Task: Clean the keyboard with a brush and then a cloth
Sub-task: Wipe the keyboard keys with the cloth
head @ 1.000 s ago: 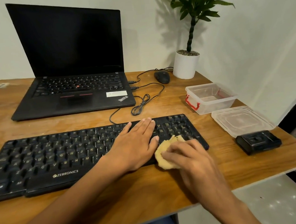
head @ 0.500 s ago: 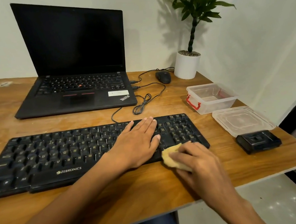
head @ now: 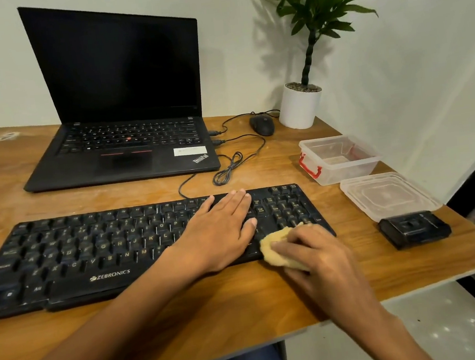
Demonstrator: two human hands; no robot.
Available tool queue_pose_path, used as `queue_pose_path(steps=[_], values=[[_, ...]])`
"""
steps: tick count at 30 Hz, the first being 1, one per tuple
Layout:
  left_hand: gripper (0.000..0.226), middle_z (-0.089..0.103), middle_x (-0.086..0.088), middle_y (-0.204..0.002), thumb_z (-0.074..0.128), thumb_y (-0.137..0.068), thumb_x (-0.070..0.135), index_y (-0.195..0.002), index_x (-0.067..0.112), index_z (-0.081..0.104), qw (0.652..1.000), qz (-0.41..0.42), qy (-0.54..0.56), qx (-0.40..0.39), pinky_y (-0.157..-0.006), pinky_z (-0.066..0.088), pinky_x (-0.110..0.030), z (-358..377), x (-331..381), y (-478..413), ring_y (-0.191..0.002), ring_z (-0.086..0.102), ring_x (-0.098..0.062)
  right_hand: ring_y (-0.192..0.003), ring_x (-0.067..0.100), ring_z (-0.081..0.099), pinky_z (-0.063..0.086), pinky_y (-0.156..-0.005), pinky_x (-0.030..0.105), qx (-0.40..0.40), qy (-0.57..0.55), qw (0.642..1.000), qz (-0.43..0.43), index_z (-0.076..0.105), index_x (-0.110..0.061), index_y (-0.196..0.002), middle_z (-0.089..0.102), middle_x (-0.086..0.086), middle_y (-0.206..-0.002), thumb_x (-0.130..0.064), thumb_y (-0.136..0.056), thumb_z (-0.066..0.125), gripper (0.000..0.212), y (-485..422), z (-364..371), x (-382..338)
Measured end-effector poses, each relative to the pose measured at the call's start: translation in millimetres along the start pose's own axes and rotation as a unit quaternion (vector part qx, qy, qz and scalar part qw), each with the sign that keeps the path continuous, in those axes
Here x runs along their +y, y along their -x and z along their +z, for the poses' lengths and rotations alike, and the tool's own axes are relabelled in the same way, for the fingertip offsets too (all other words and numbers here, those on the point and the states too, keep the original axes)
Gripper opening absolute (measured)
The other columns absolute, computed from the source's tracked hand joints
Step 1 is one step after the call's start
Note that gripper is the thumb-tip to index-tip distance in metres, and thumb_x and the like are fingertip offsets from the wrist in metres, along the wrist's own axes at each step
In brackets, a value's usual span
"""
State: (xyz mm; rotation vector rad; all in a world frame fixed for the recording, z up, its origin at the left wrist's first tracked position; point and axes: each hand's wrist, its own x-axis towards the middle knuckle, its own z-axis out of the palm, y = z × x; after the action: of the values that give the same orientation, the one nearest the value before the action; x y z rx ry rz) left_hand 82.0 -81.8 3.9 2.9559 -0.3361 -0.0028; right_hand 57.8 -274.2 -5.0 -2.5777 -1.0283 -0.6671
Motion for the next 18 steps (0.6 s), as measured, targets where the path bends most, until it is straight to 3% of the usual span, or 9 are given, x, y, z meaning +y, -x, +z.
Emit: queue_pose_path(steps=[5,8,11,14,18], values=[[0.056,-0.006,0.005,-0.156,0.011,-0.098,0.043,-0.147,0.020,-0.003,1.000,0.002,0.002,-0.003,-0.117,-0.005,-0.033,-0.9,1.9,1.1,-0.141,-0.008,-0.005,-0.075,0.020,0.062,0.054,-0.060,0.029,-0.002,0.037,0.995,0.087,0.074,-0.013,-0.091,0.064,0.002,-0.086,-0.003,-0.051,0.088,0.043,12.0,-23.4,46.3],[0.056,-0.006,0.005,-0.156,0.011,-0.098,0.043,-0.147,0.021,-0.003,1.000,-0.001,0.000,0.003,-0.117,-0.005,-0.033,-0.4,2.4,0.6,-0.141,-0.008,-0.005,-0.077,0.017,0.059,0.042,-0.068,0.015,0.030,0.025,0.997,0.067,0.074,-0.012,-0.090,0.063,0.002,-0.086,-0.004,-0.056,0.083,0.036,0.2,-16.3,28.4],[0.056,-0.005,0.006,-0.156,0.011,-0.098,0.043,-0.147,0.021,-0.003,1.000,-0.002,-0.002,0.002,-0.117,-0.004,-0.033,-0.4,1.8,1.0,-0.141,-0.007,-0.005,-0.082,0.015,0.058,0.041,-0.070,0.013,0.021,-0.004,0.999,0.036,0.073,-0.013,-0.093,0.063,0.001,-0.090,-0.002,-0.057,0.082,0.039,-3.2,-0.7,12.6],[0.057,-0.006,0.006,-0.156,0.010,-0.097,0.044,-0.147,0.021,-0.004,1.000,0.002,0.000,0.000,-0.117,-0.005,-0.032,-0.6,1.1,1.1,-0.141,-0.008,-0.005,-0.085,0.012,0.052,0.035,-0.070,0.008,0.034,-0.012,0.996,0.085,0.073,-0.011,-0.092,0.064,0.004,-0.091,0.004,-0.055,0.081,0.041,5.6,-5.5,37.2],[0.057,-0.006,0.006,-0.156,0.011,-0.097,0.044,-0.147,0.021,-0.003,1.000,0.002,0.001,0.005,-0.117,-0.005,-0.032,0.7,0.8,0.8,-0.141,-0.008,-0.005,-0.084,0.017,0.057,0.049,-0.067,0.027,0.038,-0.033,0.984,0.173,0.072,-0.012,-0.099,0.060,0.000,-0.090,0.001,-0.069,0.076,0.033,2.3,-20.8,68.4]])
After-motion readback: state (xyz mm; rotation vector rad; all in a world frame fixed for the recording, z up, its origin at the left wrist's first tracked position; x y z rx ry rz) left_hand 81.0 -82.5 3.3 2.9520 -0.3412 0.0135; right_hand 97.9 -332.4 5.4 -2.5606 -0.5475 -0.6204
